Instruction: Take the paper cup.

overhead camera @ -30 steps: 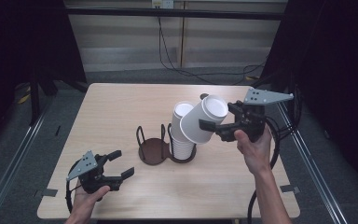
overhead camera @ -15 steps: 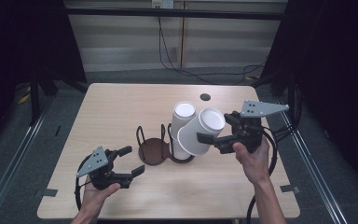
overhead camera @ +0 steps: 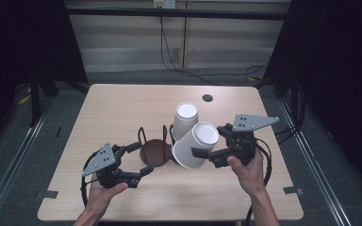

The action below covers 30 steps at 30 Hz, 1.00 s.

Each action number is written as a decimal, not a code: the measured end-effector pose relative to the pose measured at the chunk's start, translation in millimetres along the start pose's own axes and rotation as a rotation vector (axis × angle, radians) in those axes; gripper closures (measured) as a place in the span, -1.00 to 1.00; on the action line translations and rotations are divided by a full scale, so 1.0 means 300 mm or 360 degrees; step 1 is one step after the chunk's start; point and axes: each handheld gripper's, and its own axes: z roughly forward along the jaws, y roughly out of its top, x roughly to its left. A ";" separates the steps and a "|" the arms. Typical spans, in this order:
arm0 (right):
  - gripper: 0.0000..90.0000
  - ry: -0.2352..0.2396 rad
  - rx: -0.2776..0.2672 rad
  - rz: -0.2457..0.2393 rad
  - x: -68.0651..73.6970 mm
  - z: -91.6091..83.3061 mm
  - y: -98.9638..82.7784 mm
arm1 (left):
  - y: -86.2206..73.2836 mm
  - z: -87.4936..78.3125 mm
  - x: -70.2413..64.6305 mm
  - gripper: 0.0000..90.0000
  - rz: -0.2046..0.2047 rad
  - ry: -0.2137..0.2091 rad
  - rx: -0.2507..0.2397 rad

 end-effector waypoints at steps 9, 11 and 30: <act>-0.49 0.0020 0.0000 0.0015 0.009 0.054 -0.038 | 0.017 0.029 -0.038 -0.65 0.0057 -0.0097 -0.0006; -0.49 0.0028 0.0009 0.0019 0.008 0.066 -0.046 | 0.015 0.031 -0.042 -0.65 0.0072 -0.0113 0.0012; -0.48 0.0141 0.0083 0.0041 0.018 0.153 -0.102 | -0.010 0.072 -0.064 -0.65 0.0081 -0.0275 0.0070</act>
